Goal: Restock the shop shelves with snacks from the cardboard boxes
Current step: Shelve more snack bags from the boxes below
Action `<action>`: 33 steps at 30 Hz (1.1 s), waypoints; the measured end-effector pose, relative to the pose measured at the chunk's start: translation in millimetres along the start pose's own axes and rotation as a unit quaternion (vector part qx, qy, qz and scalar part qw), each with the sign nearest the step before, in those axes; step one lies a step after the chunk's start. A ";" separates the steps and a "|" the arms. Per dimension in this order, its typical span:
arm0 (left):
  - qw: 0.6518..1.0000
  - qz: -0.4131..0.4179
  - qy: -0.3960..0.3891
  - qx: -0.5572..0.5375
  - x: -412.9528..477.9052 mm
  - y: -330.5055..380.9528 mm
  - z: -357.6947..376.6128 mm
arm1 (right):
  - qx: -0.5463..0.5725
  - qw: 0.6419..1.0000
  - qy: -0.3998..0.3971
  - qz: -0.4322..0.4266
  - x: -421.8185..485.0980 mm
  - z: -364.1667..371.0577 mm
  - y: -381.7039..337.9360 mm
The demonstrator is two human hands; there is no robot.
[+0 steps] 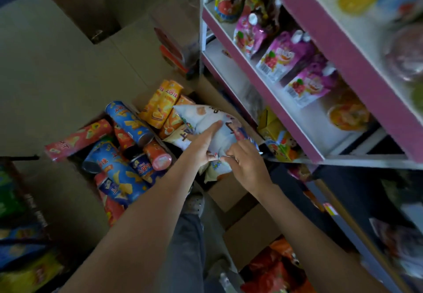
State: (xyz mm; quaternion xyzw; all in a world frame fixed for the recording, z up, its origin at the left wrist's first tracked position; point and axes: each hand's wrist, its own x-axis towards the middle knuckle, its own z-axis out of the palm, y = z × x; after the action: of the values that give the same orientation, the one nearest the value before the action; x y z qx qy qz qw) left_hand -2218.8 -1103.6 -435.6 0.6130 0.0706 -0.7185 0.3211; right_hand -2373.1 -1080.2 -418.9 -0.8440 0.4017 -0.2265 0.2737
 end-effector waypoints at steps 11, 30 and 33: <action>0.980 0.140 -0.128 0.052 -187.4 -100.6 19.2 | 0.285 0.904 -0.054 0.314 -104.3 -149.6 -89.3; 0.709 0.431 -0.362 0.426 -421.9 -246.2 137.7 | 0.384 0.840 0.250 0.289 -360.9 -331.3 -234.4; 0.669 0.418 -0.407 0.461 -444.9 -279.7 174.8 | 0.367 0.828 0.319 0.279 -416.4 -353.3 -248.3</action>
State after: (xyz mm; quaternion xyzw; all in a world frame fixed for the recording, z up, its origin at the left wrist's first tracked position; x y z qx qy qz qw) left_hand -2499.2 -804.1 -63.6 0.2949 -0.6706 -0.6286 0.2612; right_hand -2687.5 -714.2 -62.5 -0.4139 0.5721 -0.5283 0.4715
